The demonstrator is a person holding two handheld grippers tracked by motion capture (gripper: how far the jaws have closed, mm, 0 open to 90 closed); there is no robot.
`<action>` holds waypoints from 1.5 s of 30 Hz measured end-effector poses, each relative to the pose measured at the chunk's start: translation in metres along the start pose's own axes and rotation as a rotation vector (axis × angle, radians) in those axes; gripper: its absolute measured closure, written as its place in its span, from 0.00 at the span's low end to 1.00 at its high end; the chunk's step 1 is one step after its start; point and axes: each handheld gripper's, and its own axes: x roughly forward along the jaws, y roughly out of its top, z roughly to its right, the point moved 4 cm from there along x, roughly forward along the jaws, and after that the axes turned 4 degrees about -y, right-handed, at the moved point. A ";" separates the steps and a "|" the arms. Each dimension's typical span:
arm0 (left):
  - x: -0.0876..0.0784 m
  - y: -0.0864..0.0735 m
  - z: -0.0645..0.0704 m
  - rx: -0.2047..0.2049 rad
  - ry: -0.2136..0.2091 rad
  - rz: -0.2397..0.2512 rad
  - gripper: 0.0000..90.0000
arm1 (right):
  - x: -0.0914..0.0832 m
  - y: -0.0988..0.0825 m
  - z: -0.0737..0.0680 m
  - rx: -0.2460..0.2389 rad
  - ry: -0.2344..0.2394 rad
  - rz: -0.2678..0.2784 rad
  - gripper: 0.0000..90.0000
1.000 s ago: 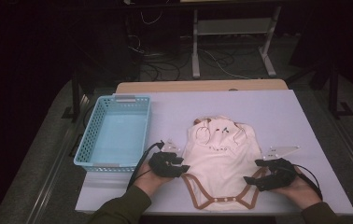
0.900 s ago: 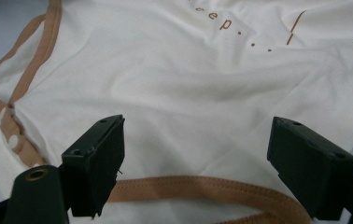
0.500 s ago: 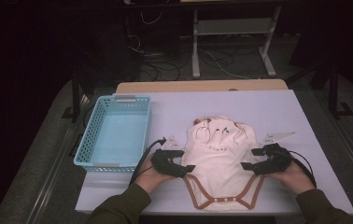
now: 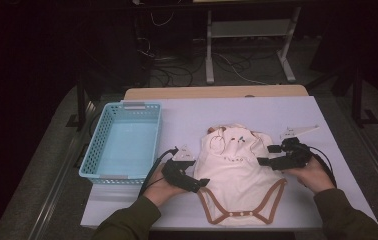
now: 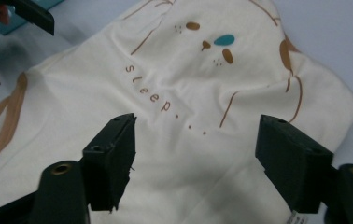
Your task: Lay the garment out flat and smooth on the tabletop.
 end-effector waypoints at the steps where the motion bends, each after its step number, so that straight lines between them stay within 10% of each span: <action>1: 0.000 0.000 0.000 -0.001 -0.001 0.003 0.15 | 0.000 0.004 0.001 0.000 -0.001 0.005 0.34; 25: -0.005 0.002 -0.002 -0.008 0.012 0.026 0.15 | 0.061 0.091 0.050 0.110 0.003 0.017 0.60; 45: -0.006 0.003 -0.002 -0.014 0.014 0.043 0.16 | 0.108 0.103 0.055 0.140 0.010 -0.080 0.77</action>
